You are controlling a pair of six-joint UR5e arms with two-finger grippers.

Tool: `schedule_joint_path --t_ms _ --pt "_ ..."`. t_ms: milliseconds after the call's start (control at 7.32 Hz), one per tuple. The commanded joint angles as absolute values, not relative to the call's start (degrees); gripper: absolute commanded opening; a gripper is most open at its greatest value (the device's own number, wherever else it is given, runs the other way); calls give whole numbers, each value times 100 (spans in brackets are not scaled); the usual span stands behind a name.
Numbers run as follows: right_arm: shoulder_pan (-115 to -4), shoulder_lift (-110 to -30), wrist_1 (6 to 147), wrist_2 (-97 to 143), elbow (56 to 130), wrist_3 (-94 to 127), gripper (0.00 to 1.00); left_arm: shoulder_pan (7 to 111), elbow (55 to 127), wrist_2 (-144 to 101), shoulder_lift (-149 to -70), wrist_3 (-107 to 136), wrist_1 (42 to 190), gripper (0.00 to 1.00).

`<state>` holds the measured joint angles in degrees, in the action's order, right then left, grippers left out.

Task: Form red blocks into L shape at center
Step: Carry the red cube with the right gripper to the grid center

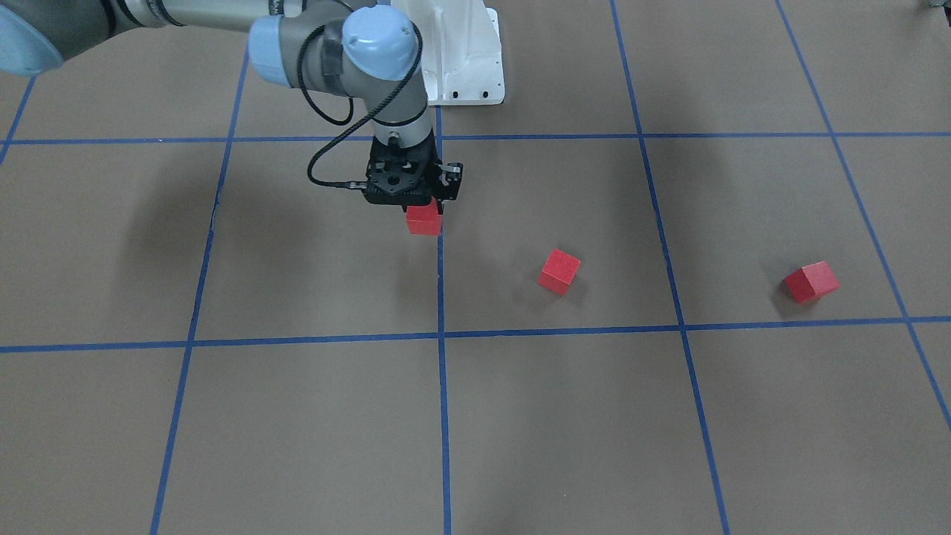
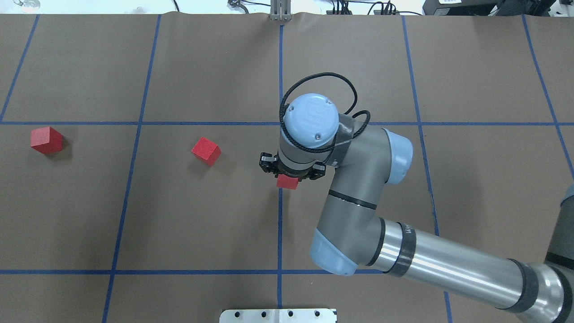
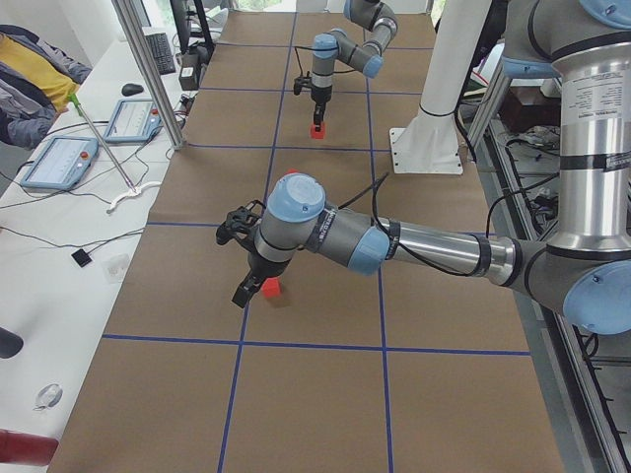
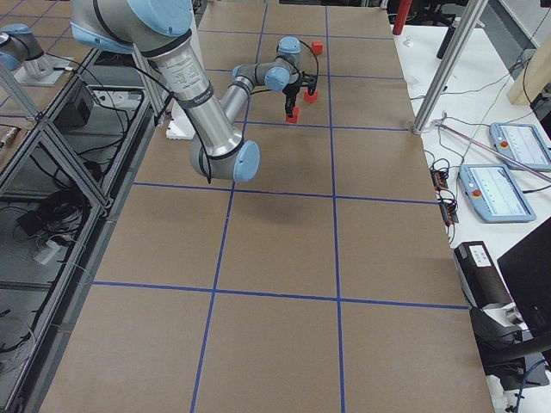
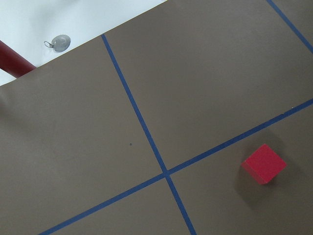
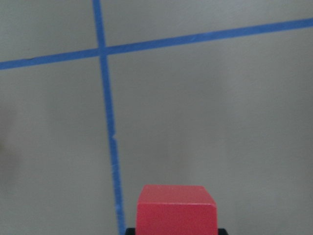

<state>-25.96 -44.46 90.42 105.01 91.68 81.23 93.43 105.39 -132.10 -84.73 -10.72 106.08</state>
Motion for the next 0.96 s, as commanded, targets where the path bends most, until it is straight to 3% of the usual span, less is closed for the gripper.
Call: schedule_joint_path --t_ms 0,546,819 --pt "-2294 -4139 9035 10187 8693 8201 6 9343 10538 -13210 -8473 -1072 10608 100" --pt "-2320 -4341 9044 10248 8771 7735 12 9343 10538 -13210 -8473 -1072 10608 100" --pt "-2320 -4359 9044 10248 8780 7734 22 9343 10538 -13210 -8473 -1072 10608 100"
